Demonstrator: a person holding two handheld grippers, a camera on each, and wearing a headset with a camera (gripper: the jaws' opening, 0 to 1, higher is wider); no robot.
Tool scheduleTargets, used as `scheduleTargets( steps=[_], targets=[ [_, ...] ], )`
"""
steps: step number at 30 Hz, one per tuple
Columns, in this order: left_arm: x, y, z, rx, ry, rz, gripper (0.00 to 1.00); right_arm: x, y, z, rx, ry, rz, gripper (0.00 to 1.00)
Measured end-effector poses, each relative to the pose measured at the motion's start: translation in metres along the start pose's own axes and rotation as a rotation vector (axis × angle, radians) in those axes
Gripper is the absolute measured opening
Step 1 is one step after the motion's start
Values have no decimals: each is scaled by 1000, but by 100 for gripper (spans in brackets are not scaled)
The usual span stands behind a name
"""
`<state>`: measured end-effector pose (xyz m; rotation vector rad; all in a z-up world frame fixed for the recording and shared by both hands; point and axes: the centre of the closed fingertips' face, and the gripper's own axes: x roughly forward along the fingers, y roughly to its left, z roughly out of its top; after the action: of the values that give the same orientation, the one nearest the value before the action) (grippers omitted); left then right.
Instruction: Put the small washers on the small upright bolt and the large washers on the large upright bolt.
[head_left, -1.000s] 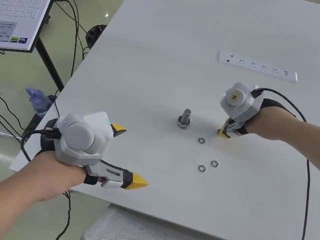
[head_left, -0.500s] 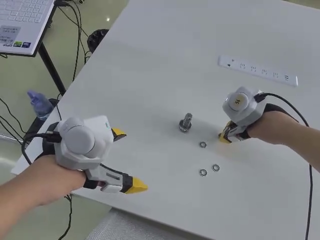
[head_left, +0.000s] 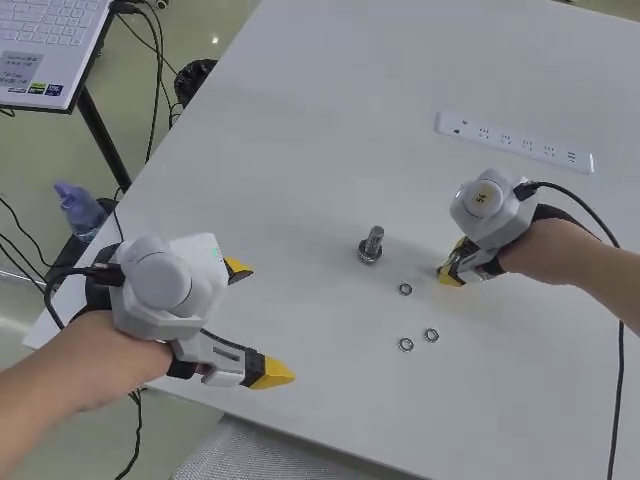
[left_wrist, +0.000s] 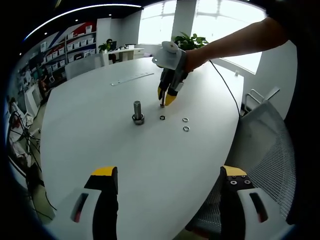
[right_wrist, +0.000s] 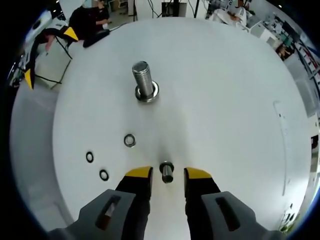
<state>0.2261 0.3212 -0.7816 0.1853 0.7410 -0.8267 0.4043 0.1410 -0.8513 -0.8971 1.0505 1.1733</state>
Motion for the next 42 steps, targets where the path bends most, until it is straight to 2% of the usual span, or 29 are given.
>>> scheduleTargets(
  steps=[13,22,28,42],
  targets=[
    [-5,-7,0,4,-4,5,83,-24,2,7,-10,-25,-14,26],
    [-7,-11,4,14,-4,6,83,-36,11,7,-32,-30,-19,26],
    [-10,-13,2,15,7,9,82,-44,18,11,-43,-46,-18,26],
    [-12,-15,-2,22,7,8,81,-44,45,8,-65,-42,16,26]
  ],
)
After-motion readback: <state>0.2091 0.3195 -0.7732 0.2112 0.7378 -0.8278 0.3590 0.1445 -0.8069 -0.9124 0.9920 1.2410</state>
